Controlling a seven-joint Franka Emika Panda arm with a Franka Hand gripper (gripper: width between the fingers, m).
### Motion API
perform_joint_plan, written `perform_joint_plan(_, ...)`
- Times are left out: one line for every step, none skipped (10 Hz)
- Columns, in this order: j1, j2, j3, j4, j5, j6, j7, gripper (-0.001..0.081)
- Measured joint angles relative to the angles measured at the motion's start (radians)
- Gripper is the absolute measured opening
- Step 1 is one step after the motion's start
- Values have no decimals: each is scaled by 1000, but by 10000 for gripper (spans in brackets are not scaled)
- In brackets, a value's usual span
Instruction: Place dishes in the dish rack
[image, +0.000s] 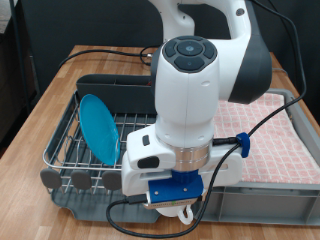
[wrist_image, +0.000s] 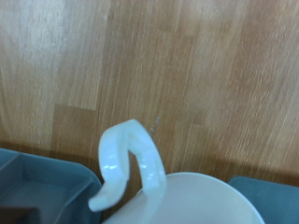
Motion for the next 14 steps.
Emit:
perform_joint_plan(0, -1, 2, 12, 0, -2, -15, 723)
perform_joint_plan(-1, -1, 4, 35, 0, -36, -26, 723)
perform_joint_plan(-3, 0, 9, 74, 0, -108, -37, 783)
perform_joint_plan(-5, 2, 12, 120, 0, -191, -41, 783)
perform_joint_plan(-6, 3, 13, 164, 0, -262, -42, 798)
perform_joint_plan(-6, 4, 12, 198, 0, -315, -41, 798)
perform_joint_plan(-6, 4, 11, 225, 0, -353, -40, 802)
perform_joint_plan(-6, 1, 8, 243, -2, -373, -40, 802)
perform_joint_plan(-6, -6, 5, 251, -4, -381, -39, 802)
perform_joint_plan(-4, -15, 2, 255, -7, -390, -36, 802)
perform_joint_plan(-2, -25, -2, 256, -9, -399, -31, 802)
perform_joint_plan(0, -38, -5, 256, -12, -412, -26, 802)
perform_joint_plan(3, -50, -8, 256, -14, -417, -23, 802)
perform_joint_plan(6, -60, -11, 256, -17, -423, -22, 802)
